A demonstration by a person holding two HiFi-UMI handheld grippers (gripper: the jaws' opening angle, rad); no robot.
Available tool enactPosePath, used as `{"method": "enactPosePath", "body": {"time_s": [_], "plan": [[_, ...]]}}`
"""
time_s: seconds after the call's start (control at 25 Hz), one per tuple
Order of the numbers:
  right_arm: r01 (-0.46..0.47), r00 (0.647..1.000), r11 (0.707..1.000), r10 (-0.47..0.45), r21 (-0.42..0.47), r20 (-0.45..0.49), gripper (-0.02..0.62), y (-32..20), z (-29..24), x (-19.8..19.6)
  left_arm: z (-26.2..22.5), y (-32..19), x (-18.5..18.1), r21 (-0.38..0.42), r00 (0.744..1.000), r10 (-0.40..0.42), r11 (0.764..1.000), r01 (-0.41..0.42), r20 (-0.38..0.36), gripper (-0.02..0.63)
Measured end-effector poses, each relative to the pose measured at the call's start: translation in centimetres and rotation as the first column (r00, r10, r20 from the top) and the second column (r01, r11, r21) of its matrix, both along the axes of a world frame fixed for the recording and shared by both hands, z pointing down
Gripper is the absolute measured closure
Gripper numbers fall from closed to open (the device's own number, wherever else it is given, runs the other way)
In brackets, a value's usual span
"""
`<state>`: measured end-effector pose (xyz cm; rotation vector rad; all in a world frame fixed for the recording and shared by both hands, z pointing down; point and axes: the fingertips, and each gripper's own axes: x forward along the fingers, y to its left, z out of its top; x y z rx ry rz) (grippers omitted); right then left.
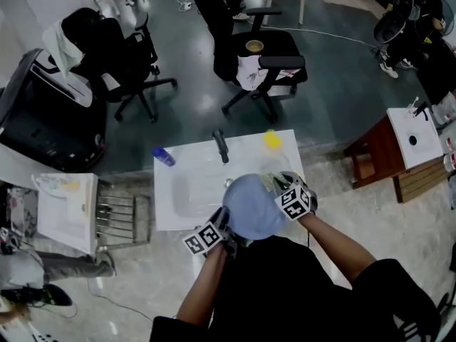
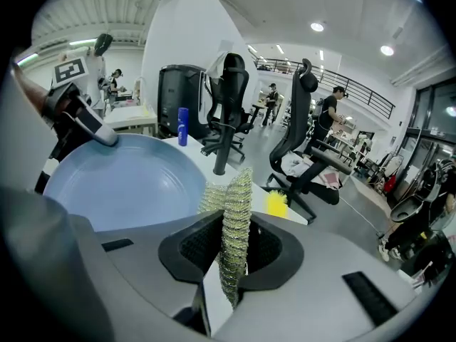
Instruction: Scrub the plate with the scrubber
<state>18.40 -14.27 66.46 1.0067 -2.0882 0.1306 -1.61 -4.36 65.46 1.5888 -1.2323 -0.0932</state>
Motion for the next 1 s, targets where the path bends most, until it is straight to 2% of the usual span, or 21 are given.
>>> {"method": "enactPosePath", "body": {"time_s": [1.0], "plan": [[0.01, 1.0, 0.998, -0.009, -0.061, 0.015, 0.535, 3.4, 0.8, 1.8, 1.4, -0.7, -0.8, -0.029, 0.997, -0.068, 0.997, 0.067, -0.032, 0.548]]}}
